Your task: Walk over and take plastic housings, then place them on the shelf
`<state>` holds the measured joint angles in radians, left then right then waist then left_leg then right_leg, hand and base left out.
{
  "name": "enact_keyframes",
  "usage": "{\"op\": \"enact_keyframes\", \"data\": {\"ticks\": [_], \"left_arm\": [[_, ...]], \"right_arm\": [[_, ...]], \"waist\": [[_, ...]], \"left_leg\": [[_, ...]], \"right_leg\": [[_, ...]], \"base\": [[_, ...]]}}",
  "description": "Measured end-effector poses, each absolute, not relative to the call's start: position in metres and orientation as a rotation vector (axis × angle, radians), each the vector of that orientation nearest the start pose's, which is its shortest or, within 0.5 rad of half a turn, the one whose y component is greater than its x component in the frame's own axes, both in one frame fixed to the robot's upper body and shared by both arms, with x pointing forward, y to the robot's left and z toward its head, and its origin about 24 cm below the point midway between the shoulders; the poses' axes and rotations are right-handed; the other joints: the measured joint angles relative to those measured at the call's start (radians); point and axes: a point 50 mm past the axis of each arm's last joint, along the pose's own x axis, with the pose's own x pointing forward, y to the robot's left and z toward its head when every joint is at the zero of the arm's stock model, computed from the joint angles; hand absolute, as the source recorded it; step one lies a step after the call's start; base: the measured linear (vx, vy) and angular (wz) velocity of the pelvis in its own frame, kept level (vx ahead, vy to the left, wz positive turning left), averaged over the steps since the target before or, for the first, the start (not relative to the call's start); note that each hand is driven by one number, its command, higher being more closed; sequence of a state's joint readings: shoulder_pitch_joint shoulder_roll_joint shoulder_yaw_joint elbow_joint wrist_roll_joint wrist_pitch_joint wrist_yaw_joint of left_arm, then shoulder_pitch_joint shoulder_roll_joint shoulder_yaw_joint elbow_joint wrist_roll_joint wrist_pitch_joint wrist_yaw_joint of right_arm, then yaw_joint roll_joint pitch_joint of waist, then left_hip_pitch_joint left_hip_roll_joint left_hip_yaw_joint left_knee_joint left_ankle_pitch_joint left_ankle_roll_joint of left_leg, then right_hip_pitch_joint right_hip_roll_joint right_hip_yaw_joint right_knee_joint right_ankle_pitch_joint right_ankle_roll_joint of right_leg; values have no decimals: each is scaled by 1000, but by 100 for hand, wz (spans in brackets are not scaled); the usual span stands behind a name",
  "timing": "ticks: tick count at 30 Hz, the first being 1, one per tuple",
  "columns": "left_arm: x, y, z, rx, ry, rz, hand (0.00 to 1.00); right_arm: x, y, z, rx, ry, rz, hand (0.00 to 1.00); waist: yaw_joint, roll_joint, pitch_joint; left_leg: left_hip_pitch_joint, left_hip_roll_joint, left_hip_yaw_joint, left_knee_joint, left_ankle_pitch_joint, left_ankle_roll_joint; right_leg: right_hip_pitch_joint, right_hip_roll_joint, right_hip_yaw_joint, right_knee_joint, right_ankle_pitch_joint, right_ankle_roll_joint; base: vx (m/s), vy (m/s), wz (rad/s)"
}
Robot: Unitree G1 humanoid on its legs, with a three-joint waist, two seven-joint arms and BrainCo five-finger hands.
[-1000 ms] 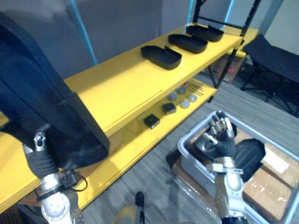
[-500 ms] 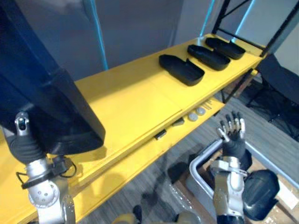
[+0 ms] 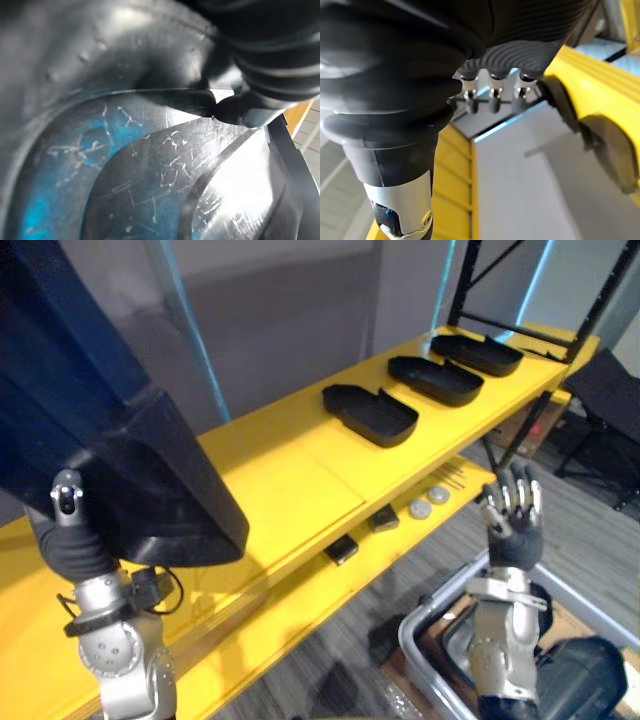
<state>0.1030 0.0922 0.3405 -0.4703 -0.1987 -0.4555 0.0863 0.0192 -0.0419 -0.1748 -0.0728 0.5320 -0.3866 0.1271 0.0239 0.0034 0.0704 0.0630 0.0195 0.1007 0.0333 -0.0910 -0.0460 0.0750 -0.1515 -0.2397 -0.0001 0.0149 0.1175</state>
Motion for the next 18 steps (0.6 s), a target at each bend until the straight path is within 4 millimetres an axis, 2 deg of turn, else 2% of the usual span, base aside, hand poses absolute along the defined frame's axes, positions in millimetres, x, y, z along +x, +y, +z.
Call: {"op": "enact_keyframes", "data": {"ticks": [2,4,6,10,14,15,16,17,18], "left_arm": [[179,240,170,64,-858,418,100],[178,245,170,87,-846,460,100],[174,254,169,138,-814,530,100],[154,279,157,235,-700,679,100],[138,288,147,272,-633,734,100],[135,290,144,268,-623,743,100],[133,290,144,268,-620,743,100],[133,289,142,247,-617,727,100],[133,288,141,235,-624,706,100]], "right_arm": [[237,-206,95,416,-528,-104,0],[240,-203,104,416,-571,-77,0],[244,-198,116,419,-628,-48,0],[261,-181,137,429,-688,60,0],[275,-172,135,432,-637,88,0],[277,-171,132,430,-617,79,0],[277,-171,130,422,-605,73,0],[277,-173,126,397,-588,54,0],[278,-177,124,377,-576,31,0]], "waist": [[1,-35,-6],[1,-45,-16],[9,-44,-17],[60,-27,-13],[98,-21,-9],[103,-21,-7],[102,-19,-3],[85,-16,-1],[77,-7,4]], "left_leg": [[4,-6,-12,-1,0,0],[4,-14,-43,-10,3,4],[5,-21,-75,-24,13,7],[-3,-36,-139,-62,54,7],[-12,-47,-205,-62,67,3],[-14,-47,-189,-67,53,4],[-18,-27,-97,-64,44,16],[-32,-5,-1,-48,51,13],[-35,5,34,-44,76,8]], "right_leg": [[26,-3,-12,-21,4,3],[42,-7,-42,-32,4,3],[58,-11,-80,-35,3,3],[69,-18,-147,-42,1,2],[105,-24,-225,-42,-2,-1],[123,-32,-258,-42,-6,-1],[144,-39,-292,-42,-9,2],[161,-49,-342,-33,-9,2],[172,-55,-365,-22,-11,4]], "base": [[11,14,13],[24,-1,37],[14,-5,52],[2,-7,49],[23,0,60],[38,13,72],[31,44,118],[17,76,125],[8,108,106]]}}
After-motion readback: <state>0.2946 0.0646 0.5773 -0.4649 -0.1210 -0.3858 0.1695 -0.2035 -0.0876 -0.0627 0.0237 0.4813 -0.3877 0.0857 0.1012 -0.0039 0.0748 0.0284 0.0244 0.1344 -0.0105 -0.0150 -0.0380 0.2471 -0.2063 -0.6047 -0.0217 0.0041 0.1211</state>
